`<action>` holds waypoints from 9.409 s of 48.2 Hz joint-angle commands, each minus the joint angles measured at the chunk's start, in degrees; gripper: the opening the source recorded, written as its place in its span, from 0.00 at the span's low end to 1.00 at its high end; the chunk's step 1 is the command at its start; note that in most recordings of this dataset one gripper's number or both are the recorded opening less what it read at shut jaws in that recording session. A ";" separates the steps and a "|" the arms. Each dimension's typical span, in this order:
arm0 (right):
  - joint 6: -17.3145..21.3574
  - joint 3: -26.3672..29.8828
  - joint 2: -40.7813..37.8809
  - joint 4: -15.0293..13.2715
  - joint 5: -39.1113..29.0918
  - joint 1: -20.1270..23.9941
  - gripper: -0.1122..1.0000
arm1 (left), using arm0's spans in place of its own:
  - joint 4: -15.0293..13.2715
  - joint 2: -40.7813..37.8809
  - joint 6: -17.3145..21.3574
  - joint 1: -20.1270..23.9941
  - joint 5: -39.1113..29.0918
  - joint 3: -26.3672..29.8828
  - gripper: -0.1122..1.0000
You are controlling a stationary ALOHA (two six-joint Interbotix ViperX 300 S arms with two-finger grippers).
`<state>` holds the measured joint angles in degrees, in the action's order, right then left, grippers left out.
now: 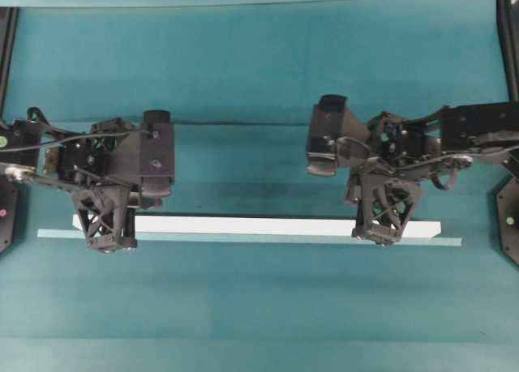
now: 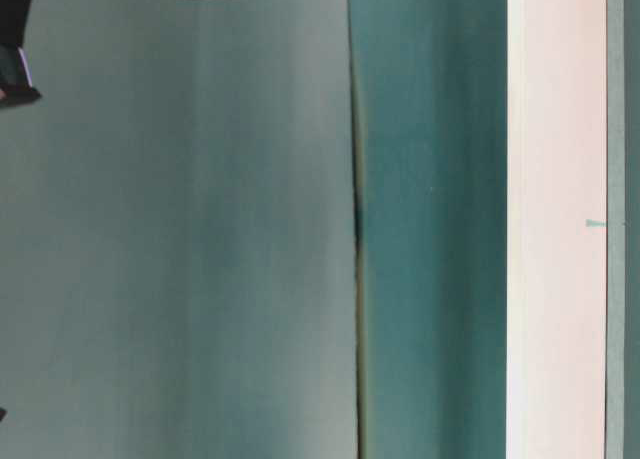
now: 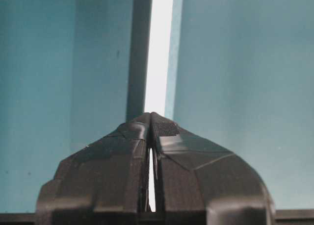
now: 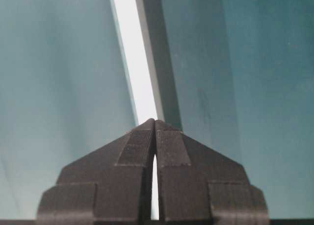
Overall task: Lift a wooden board with both hands.
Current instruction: 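Lower both open grippers over the board and close them on it, then lift the board with both grippers and move it back, then hold the board raised with both grippers, then lower the board with both grippers back onto the table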
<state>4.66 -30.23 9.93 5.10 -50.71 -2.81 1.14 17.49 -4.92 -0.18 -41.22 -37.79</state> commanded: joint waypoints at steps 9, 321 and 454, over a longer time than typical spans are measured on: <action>-5.62 1.41 -1.85 0.00 -0.44 1.58 0.20 | 0.09 -1.58 -0.35 1.32 0.00 1.32 0.51; -2.90 38.85 -4.31 -3.69 -41.31 1.76 0.29 | 0.09 0.18 -1.85 1.93 -39.02 34.37 0.26; -2.90 4.13 -6.42 -4.57 -8.26 1.41 0.29 | 0.18 -9.14 -2.11 2.81 -13.89 6.59 0.26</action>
<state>1.49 -24.70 4.22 0.35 -59.94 -1.58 1.14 8.53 -6.77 1.85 -56.07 -30.23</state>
